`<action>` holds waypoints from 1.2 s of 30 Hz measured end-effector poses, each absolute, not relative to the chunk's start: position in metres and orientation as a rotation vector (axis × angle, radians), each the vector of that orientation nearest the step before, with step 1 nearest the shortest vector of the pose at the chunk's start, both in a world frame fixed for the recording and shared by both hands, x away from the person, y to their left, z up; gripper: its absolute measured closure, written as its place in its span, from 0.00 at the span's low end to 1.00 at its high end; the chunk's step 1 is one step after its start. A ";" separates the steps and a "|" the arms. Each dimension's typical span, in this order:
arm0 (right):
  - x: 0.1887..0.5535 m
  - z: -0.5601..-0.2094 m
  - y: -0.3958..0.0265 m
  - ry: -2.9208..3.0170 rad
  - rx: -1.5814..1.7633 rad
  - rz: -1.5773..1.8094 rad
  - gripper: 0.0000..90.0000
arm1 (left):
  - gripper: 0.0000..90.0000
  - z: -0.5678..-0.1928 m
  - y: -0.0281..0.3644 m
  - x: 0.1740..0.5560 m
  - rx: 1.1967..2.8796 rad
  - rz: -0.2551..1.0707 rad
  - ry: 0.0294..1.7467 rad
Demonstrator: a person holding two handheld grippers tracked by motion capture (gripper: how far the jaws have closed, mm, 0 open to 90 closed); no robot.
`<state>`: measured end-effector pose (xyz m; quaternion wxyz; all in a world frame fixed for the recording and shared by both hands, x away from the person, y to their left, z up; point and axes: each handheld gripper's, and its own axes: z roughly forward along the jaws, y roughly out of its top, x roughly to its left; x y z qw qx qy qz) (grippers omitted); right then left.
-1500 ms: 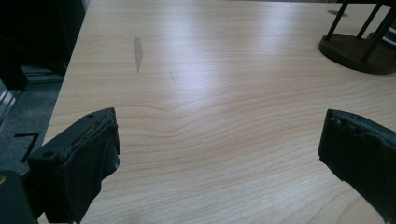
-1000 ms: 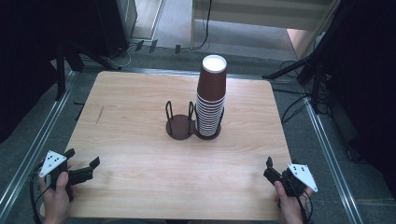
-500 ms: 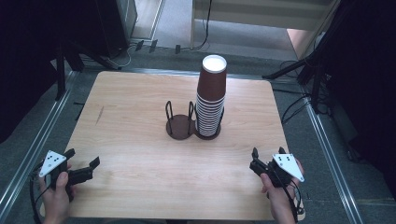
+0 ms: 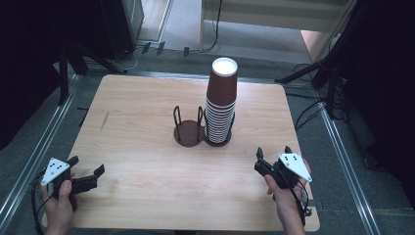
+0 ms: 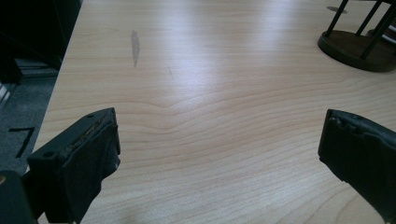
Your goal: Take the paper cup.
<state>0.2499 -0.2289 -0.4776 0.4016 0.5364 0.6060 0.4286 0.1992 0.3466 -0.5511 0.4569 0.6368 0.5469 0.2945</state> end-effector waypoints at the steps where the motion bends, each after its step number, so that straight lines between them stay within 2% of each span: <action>1: 0.251 -0.477 -0.228 1.533 1.349 1.086 0.14 | 0.00 -0.551 0.347 0.199 1.570 0.726 1.348; 36: 0.285 -0.434 -0.162 1.589 1.256 1.187 0.14 | 0.00 -0.551 0.347 0.199 1.565 0.720 1.343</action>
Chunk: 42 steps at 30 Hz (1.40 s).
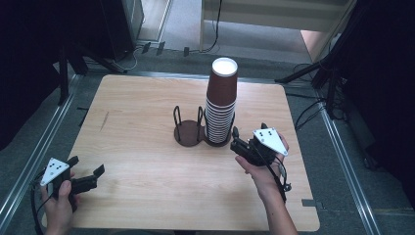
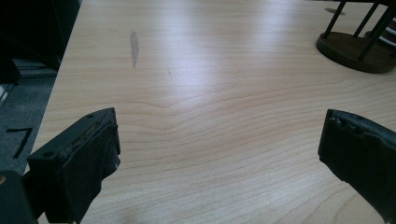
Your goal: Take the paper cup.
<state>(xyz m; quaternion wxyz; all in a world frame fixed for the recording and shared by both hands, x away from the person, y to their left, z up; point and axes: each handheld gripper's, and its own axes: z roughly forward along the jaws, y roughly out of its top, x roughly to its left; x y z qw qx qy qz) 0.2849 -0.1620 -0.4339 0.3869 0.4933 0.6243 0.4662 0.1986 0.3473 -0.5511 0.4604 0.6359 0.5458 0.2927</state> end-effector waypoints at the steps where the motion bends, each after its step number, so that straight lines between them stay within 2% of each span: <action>1: 0.286 -0.433 -0.160 1.590 1.251 1.187 0.14 | 0.00 -0.551 0.347 0.199 1.565 0.720 1.343; 9: 0.295 -0.427 -0.149 1.606 1.248 1.196 0.11 | 0.00 -0.551 0.347 0.198 1.563 0.720 1.341; 14: 0.299 -0.419 -0.141 1.615 1.237 1.224 0.00 | 0.00 -0.551 0.347 0.199 1.562 0.720 1.336; 42: 0.335 -0.393 -0.106 1.597 1.205 1.313 0.00 | 0.00 -0.551 0.348 0.199 1.566 0.713 1.331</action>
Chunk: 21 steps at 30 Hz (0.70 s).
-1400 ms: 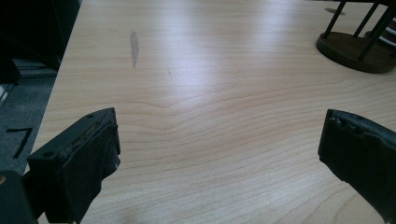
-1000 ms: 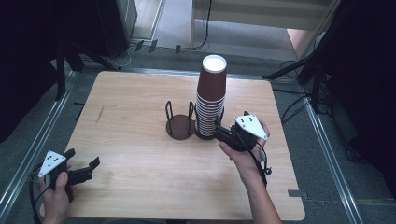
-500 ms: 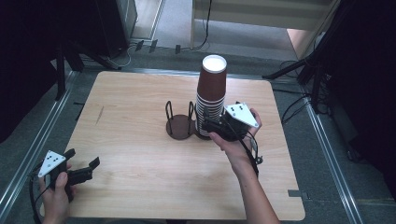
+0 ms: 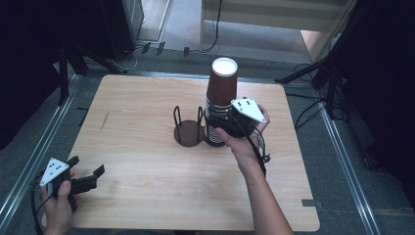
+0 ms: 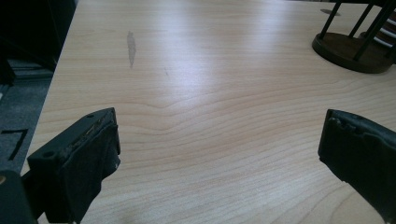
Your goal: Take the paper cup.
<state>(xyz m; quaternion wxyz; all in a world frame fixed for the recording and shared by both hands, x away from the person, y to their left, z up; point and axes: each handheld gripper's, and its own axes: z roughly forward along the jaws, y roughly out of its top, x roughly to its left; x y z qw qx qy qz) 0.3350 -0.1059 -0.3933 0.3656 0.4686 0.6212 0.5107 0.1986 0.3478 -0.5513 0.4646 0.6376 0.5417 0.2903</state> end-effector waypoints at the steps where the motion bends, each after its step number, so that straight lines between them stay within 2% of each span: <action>1: 0.338 -0.392 -0.105 1.592 1.202 1.318 0.00 | 0.00 -0.551 0.348 0.199 1.567 0.713 1.331; 21: 0.357 -0.383 -0.090 1.566 1.183 1.325 0.00 | 0.00 -0.551 0.348 0.199 1.571 0.710 1.331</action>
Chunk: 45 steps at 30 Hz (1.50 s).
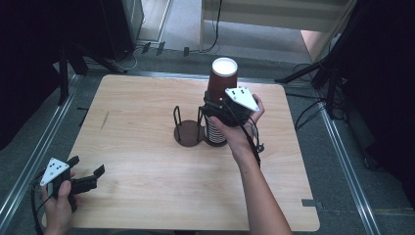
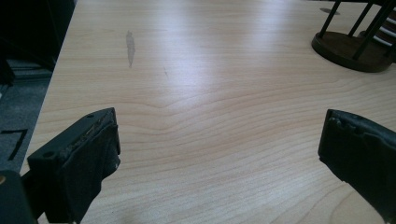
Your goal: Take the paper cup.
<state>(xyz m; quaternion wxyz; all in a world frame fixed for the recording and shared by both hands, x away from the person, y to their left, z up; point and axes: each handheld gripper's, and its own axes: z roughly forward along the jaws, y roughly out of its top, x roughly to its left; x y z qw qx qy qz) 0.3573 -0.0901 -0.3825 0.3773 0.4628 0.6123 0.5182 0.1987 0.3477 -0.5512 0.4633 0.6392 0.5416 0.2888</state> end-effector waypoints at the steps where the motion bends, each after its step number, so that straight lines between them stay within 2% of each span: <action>1: 0.359 -0.382 -0.089 1.561 1.190 1.326 0.00 | 0.00 -0.551 0.348 0.199 1.571 0.709 1.331; 5: 0.365 -0.383 -0.088 1.561 1.198 1.310 0.00 | 0.00 -0.551 0.348 0.199 1.572 0.709 1.329; 10: 0.367 -0.384 -0.083 1.557 1.182 1.304 0.08 | 0.00 -0.551 0.347 0.199 1.575 0.706 1.327; 45: 0.368 -0.351 -0.082 1.478 1.094 1.380 0.11 | 0.00 -0.551 0.347 0.199 1.580 0.703 1.324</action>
